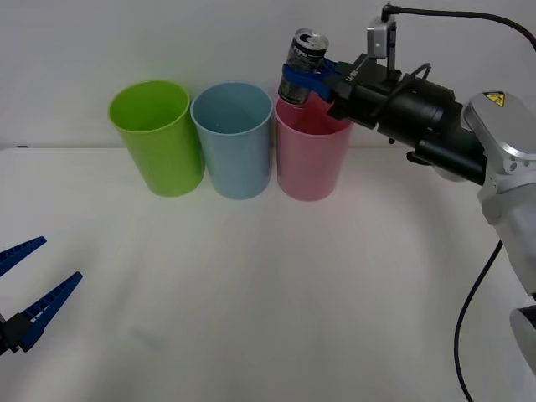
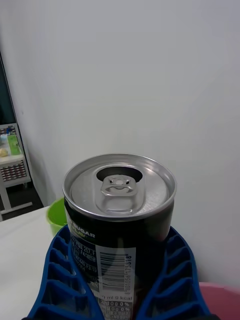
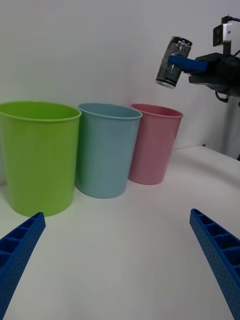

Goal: Grasp the object on the table and drop it into the matching bin: aluminum can to the light blue bin, PET bottle to the pink bin.

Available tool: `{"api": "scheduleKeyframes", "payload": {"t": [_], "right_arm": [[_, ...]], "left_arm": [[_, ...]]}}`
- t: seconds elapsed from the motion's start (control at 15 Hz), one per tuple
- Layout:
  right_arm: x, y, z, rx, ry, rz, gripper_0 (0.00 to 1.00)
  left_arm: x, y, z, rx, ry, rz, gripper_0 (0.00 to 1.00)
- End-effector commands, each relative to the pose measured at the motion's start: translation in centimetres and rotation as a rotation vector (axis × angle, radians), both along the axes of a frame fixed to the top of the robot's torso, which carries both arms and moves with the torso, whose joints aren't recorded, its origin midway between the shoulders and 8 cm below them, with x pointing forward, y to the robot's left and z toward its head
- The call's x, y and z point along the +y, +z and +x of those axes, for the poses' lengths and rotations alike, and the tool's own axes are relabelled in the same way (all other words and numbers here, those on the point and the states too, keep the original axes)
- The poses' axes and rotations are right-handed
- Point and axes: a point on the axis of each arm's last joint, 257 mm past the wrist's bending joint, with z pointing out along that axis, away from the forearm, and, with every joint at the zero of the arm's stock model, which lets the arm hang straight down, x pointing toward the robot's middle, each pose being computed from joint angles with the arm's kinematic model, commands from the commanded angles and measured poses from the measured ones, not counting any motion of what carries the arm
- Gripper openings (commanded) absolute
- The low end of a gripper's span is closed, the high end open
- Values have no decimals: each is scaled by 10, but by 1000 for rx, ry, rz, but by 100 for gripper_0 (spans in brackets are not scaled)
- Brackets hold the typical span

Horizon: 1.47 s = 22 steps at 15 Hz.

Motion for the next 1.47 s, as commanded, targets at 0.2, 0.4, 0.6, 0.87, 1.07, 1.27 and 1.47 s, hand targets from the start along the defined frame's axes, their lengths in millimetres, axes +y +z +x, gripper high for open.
{"api": "scheduleKeyframes", "payload": {"t": [0.2, 0.4, 0.6, 0.87, 1.07, 1.27, 1.47], "right_arm": [[32, 7, 34, 10, -57, -13, 0], [58, 5, 46, 31, -54, -34, 0], [83, 8, 53, 37, -56, -54, 0], [112, 6, 56, 30, -88, -66, 0], [118, 2, 55, 27, -87, -78, 0], [118, 1, 55, 20, -89, -83, 0], [118, 0, 55, -4, -96, -100, 92]], "left_arm": [[0, 0, 0, 0, 0, 0, 100], [0, 0, 0, 0, 0, 0, 100], [0, 0, 0, 0, 0, 0, 100], [0, 0, 0, 0, 0, 0, 100], [0, 0, 0, 0, 0, 0, 100], [0, 0, 0, 0, 0, 0, 100], [0, 0, 0, 0, 0, 0, 100]]}}
